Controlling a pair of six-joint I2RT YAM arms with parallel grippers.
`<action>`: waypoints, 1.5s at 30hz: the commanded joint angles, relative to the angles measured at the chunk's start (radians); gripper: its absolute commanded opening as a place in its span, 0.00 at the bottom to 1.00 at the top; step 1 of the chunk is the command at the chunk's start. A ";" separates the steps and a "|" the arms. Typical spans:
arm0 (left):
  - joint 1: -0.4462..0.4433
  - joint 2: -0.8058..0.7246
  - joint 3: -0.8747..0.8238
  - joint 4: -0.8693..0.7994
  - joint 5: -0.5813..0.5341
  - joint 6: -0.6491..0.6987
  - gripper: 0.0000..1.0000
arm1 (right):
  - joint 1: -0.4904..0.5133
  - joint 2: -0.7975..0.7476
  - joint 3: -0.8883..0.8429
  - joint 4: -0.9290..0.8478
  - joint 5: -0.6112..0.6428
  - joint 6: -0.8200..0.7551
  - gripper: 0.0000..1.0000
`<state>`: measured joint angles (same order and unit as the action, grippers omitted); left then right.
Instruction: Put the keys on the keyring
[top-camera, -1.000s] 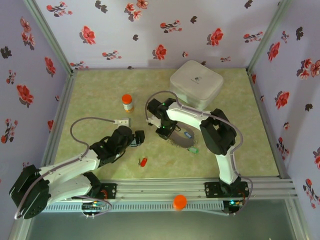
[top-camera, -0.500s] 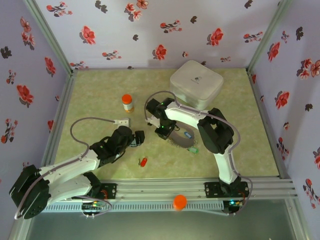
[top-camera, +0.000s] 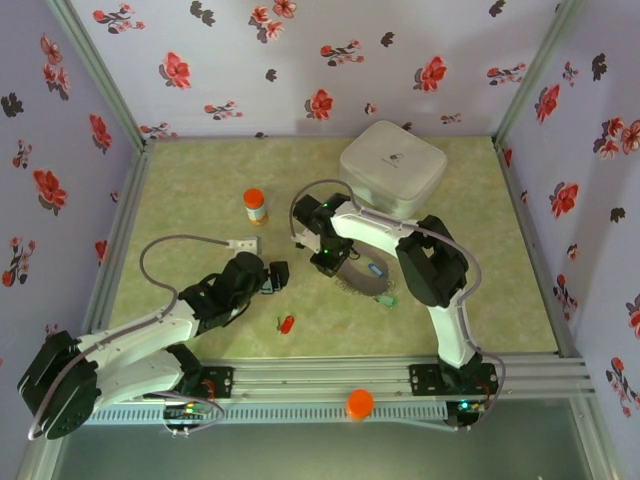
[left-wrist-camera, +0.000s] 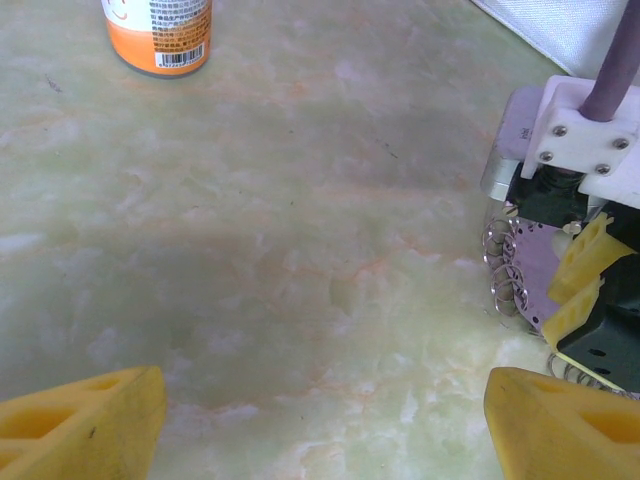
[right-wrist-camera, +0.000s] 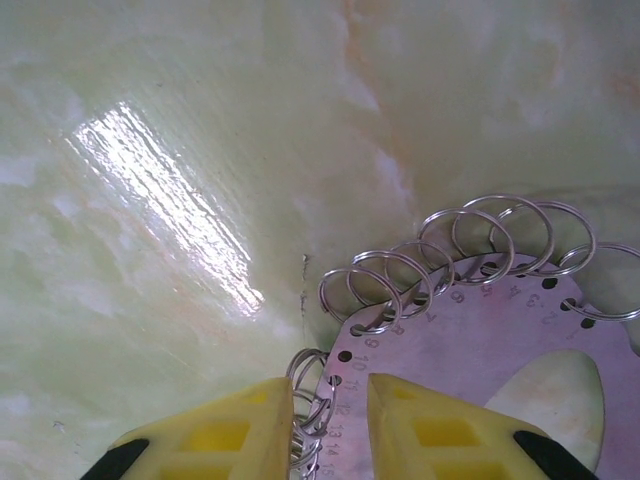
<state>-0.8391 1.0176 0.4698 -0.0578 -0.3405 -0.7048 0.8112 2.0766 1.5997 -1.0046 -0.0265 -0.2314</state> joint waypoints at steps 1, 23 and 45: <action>0.008 -0.019 -0.013 -0.002 -0.014 -0.010 0.84 | -0.006 -0.003 0.017 -0.031 -0.043 0.000 0.29; 0.008 -0.036 -0.026 -0.004 -0.018 -0.016 0.84 | -0.005 0.043 0.022 -0.060 -0.001 -0.002 0.29; 0.009 -0.032 -0.023 -0.004 -0.019 -0.015 0.84 | -0.023 -0.039 -0.007 0.008 -0.090 0.010 0.35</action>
<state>-0.8391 0.9951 0.4549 -0.0582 -0.3408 -0.7052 0.8028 2.1006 1.5997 -1.0122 -0.0834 -0.2310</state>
